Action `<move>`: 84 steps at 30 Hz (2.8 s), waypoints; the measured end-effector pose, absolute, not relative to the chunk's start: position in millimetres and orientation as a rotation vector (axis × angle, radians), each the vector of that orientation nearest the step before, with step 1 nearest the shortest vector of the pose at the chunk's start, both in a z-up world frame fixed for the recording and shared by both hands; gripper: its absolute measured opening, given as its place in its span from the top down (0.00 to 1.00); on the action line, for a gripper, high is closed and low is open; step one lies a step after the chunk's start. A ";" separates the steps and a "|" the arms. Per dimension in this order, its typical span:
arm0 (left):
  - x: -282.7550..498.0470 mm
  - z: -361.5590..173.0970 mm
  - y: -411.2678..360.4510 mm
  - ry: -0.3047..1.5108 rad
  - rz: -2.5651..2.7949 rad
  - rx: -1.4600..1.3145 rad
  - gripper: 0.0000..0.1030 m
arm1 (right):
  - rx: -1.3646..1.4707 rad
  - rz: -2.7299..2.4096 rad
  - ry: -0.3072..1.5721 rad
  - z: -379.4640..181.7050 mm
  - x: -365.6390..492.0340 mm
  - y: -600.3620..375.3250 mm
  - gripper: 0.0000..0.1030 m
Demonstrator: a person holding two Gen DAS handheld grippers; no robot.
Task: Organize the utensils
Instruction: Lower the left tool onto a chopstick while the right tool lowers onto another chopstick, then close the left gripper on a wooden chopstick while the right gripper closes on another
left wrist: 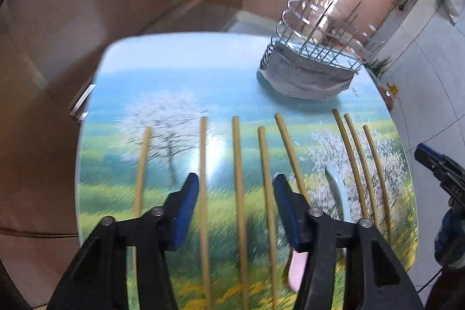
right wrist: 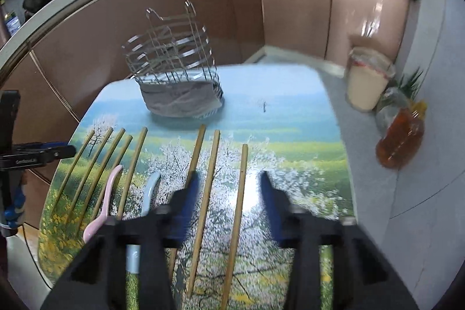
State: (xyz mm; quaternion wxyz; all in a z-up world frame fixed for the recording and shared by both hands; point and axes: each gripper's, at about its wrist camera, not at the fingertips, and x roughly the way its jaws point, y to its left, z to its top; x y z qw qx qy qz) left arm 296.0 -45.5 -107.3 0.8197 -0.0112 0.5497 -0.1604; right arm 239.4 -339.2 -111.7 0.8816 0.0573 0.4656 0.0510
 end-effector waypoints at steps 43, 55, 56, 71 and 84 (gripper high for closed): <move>384.6 -172.1 -73.4 1.379 -0.267 -0.007 0.90 | -0.048 0.069 1.315 -186.2 343.3 -327.8 0.76; 374.7 -174.8 -78.0 1.364 -0.258 0.015 0.94 | -0.037 0.063 1.310 -184.6 327.2 -320.8 0.94; 373.4 -175.2 -77.7 1.364 -0.258 0.014 0.94 | -0.029 0.061 1.303 -183.3 323.5 -321.6 0.94; 284.0 -88.9 -52.3 1.139 -0.271 -0.015 0.94 | 0.065 0.143 0.988 -87.2 216.3 -336.9 0.94; 213.3 -13.4 -24.9 0.964 -0.330 -0.078 0.94 | 0.107 0.166 0.770 -23.2 133.4 -336.2 0.94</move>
